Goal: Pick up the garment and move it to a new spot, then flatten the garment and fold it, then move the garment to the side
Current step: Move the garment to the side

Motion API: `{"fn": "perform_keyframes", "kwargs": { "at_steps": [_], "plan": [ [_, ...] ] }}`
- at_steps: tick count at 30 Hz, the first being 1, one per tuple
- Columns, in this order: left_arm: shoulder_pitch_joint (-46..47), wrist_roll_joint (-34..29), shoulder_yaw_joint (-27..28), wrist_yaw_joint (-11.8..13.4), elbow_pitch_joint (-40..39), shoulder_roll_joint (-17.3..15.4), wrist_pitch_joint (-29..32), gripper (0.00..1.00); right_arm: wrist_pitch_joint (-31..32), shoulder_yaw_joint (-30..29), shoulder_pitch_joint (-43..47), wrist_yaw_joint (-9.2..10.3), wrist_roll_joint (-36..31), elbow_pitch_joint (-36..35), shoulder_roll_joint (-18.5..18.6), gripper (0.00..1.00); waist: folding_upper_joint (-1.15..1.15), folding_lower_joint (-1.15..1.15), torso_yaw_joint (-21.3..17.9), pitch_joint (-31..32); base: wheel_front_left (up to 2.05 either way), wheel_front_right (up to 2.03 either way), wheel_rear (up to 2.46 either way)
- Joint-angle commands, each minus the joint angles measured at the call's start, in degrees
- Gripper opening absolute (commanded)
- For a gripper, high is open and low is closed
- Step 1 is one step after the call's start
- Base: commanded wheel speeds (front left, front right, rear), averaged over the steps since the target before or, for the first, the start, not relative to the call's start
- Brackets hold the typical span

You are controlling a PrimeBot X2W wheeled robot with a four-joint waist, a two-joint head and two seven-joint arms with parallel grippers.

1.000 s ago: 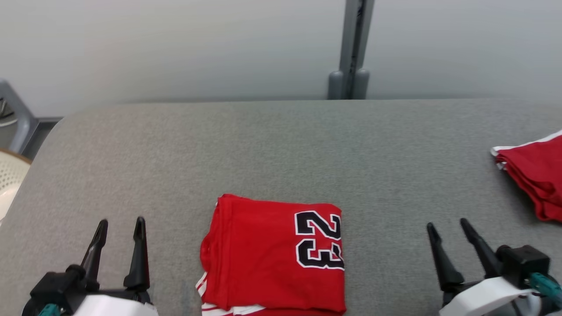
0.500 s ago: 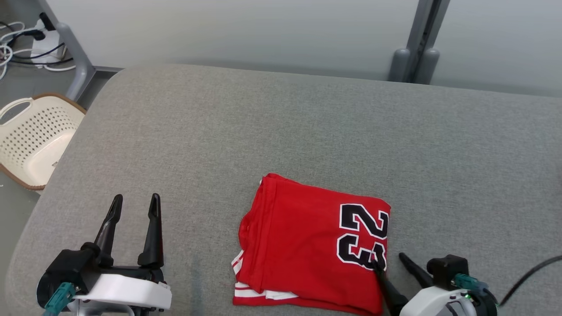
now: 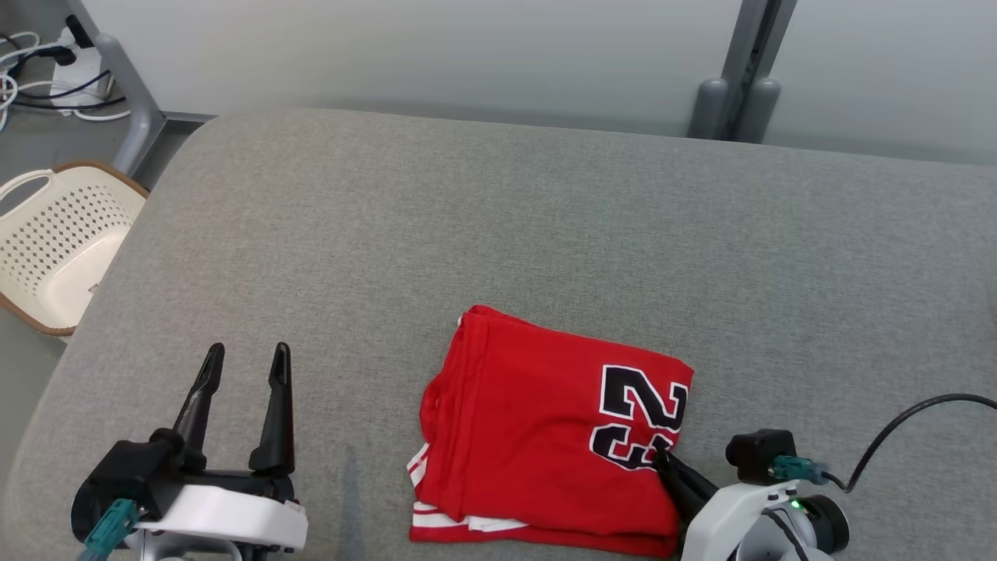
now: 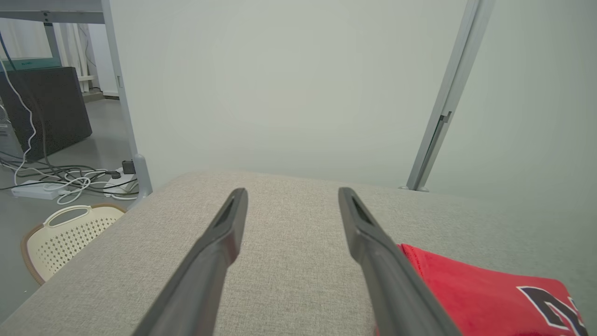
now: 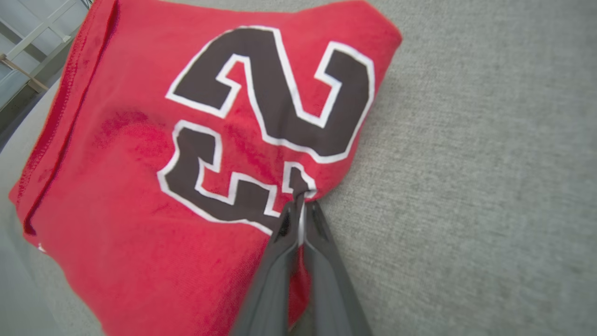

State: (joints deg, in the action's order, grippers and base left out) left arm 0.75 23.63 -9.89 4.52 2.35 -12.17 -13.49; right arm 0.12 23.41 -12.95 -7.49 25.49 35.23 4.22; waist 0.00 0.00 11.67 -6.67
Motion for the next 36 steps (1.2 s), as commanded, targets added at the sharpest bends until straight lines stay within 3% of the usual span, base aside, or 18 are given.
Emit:
{"fn": "perform_keyframes", "kwargs": {
  "at_steps": [1,8,16,23,28,36],
  "plan": [
    [0.5,-0.2,0.2,-0.3,0.1,-0.4,-0.2,1.00,0.1,0.8,0.0,0.00,-0.1,0.8,0.6,0.00,0.00,0.00,-0.6,0.2,0.00,0.00,0.00],
    [-2.4,-0.4,1.3,0.6,-1.5,-1.7,-0.5,1.00,-2.5,4.0,-2.6,0.04,-3.0,-1.3,5.2,0.00,0.00,0.00,-7.8,0.3,0.00,0.00,0.00],
    [-2.9,-1.7,0.8,1.2,-6.2,-3.0,0.4,1.00,-3.0,4.7,-7.4,0.01,-3.6,-5.0,10.9,0.00,0.00,0.00,-19.6,-1.6,0.00,0.00,0.00],
    [-0.7,-3.0,-1.0,0.7,-11.3,-4.2,2.7,1.00,-4.4,3.1,-16.3,0.00,-1.9,-4.4,12.4,0.00,0.00,0.00,-26.6,-5.1,0.00,0.00,0.00],
    [2.1,-4.2,-1.9,0.3,-13.6,-5.5,5.2,1.00,-5.8,1.4,-25.9,0.00,-0.3,0.5,12.8,0.00,0.00,0.00,-28.7,-10.0,0.00,0.00,0.00],
    [6.8,-5.4,-3.1,-1.4,-14.1,-7.2,6.7,1.00,-11.3,-5.0,-35.3,0.00,2.8,10.4,16.8,0.00,0.00,0.00,-27.5,-15.3,0.00,0.00,0.00]
  ]
}}
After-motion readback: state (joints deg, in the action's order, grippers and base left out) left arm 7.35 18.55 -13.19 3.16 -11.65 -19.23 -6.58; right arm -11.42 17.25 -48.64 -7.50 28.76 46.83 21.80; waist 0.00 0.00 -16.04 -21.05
